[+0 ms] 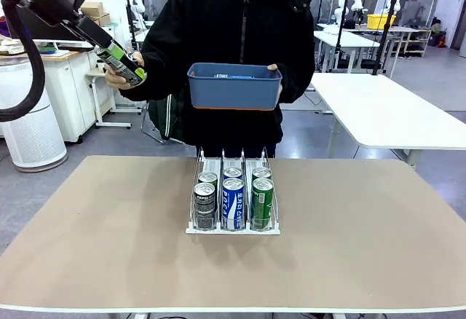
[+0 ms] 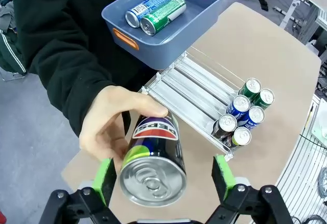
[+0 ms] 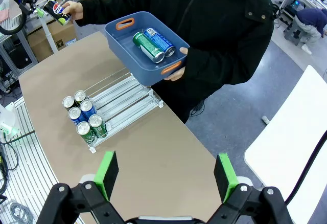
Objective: Fill the beverage cans into the dispenser.
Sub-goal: Pick up the Pepsi coke handed by the human, then place the picked Pepsi coke in the line of the Automatic Can Dispenser with the same cans.
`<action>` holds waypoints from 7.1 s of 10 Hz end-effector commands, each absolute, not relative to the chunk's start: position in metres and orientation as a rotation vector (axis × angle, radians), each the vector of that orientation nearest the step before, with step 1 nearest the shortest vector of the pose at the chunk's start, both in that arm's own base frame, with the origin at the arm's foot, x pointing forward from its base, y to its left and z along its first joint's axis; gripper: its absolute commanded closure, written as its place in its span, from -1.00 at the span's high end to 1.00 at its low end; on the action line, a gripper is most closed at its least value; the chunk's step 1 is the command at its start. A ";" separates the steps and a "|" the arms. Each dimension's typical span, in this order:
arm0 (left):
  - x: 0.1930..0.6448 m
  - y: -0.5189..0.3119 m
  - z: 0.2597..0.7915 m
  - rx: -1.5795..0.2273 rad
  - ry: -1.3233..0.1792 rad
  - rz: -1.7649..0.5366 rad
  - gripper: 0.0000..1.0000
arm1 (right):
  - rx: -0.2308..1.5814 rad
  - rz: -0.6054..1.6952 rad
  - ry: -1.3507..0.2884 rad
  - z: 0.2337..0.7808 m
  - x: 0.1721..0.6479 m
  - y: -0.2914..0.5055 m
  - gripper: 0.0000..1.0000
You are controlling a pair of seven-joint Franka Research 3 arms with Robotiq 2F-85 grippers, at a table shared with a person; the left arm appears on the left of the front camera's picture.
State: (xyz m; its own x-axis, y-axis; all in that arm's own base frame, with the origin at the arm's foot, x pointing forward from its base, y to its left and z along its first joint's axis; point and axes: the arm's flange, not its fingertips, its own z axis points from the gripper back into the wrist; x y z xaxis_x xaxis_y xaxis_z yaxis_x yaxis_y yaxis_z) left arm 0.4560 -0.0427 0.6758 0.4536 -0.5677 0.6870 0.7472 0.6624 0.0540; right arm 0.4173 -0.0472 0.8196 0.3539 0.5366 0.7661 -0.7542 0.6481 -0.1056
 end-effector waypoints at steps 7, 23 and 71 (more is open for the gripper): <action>0.464 -0.045 0.671 -0.290 -0.731 -0.821 1.00 | 0.284 0.846 -0.871 0.819 0.418 -0.047 1.00; 0.456 -0.048 0.677 -0.210 -0.713 -0.844 -1.00 | 0.284 0.846 -0.871 0.819 0.418 -0.047 1.00; 0.344 -0.220 0.585 -0.223 -0.276 -1.112 0.15 | 0.284 0.846 -0.871 0.819 0.418 -0.047 1.00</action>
